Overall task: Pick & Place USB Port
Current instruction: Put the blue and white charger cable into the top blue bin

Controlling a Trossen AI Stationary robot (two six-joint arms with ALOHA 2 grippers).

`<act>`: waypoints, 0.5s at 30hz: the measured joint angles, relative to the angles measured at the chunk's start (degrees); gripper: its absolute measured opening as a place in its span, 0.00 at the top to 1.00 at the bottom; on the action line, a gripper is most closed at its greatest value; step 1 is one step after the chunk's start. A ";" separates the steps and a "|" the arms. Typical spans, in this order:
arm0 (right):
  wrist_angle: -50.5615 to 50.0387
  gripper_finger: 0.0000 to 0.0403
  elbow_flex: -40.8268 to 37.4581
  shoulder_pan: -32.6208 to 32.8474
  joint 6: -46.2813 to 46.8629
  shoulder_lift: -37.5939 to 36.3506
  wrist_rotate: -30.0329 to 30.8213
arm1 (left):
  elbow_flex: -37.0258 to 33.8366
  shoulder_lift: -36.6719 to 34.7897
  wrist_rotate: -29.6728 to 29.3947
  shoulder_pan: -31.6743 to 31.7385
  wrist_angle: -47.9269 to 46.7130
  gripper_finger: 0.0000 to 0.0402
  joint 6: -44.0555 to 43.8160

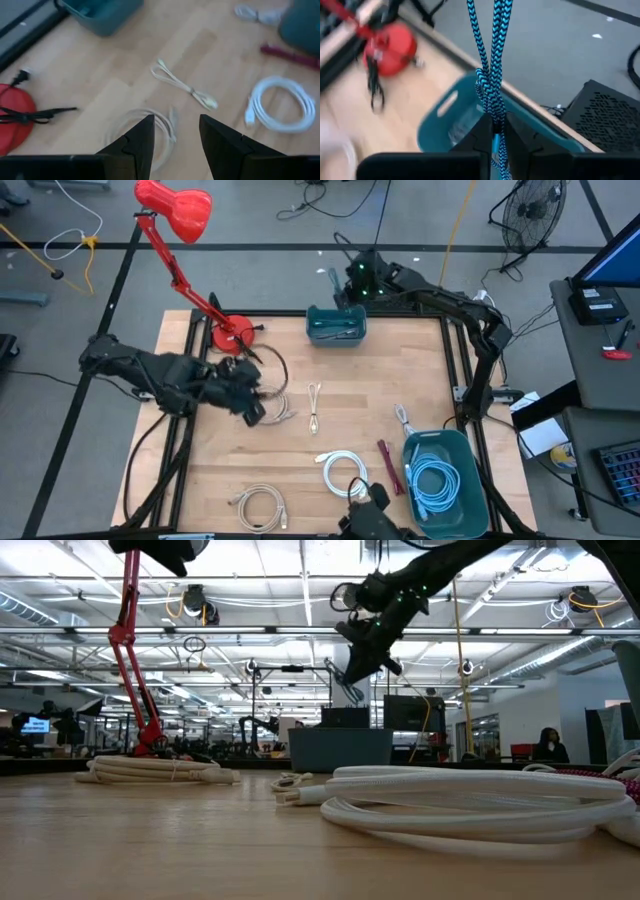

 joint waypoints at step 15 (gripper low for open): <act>-2.17 0.95 -8.32 3.46 -26.14 0.00 -6.80 | 0.00 -6.19 0.03 8.55 -0.02 0.61 3.25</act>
